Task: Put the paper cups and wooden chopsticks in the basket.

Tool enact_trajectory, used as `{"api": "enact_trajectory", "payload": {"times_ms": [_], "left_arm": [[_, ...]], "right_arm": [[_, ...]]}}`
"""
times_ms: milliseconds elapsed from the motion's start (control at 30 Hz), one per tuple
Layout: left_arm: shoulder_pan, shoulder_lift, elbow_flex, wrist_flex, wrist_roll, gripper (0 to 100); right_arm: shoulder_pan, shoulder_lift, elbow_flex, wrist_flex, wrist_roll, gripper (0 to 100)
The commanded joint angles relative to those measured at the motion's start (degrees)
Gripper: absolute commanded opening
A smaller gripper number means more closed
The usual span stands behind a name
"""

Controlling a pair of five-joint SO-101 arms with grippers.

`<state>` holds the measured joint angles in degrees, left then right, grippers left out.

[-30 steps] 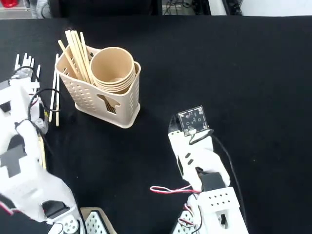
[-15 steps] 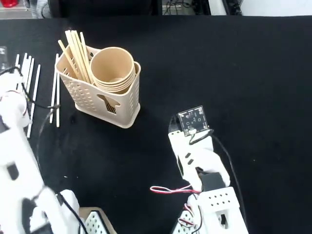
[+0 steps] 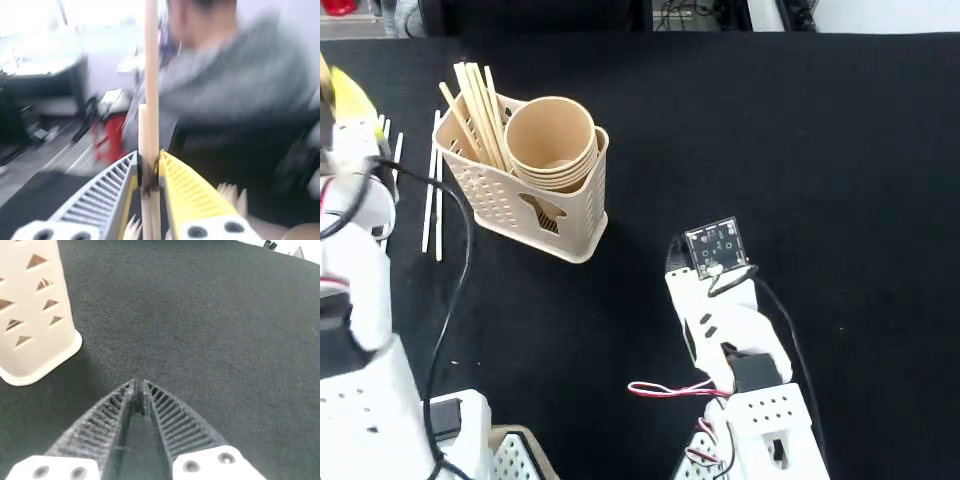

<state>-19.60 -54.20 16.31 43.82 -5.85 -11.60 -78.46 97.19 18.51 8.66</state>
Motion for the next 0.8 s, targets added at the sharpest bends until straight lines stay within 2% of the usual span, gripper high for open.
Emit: {"api": "enact_trajectory", "payload": {"times_ms": [0,67,167,333,767], "left_arm": [[4.2,-0.6,-3.6,-9.1,12.9,3],[6.2,0.5,-2.1,-13.7,16.8,3],[8.7,2.8,-0.7,-19.5,17.3,3],[10.4,8.6,-0.9,-24.4,17.6,3],[12.0,18.5,6.7,-24.6,17.1,3]], "right_arm": [[-0.3,-0.7,0.0,0.3,0.5,1.5],[-0.3,-0.7,0.0,0.3,0.5,1.5],[-0.3,-0.7,0.0,0.3,0.5,1.5],[-0.4,-0.7,0.0,0.2,0.5,1.5],[-0.4,-0.7,0.0,-0.1,0.5,1.5]]}}
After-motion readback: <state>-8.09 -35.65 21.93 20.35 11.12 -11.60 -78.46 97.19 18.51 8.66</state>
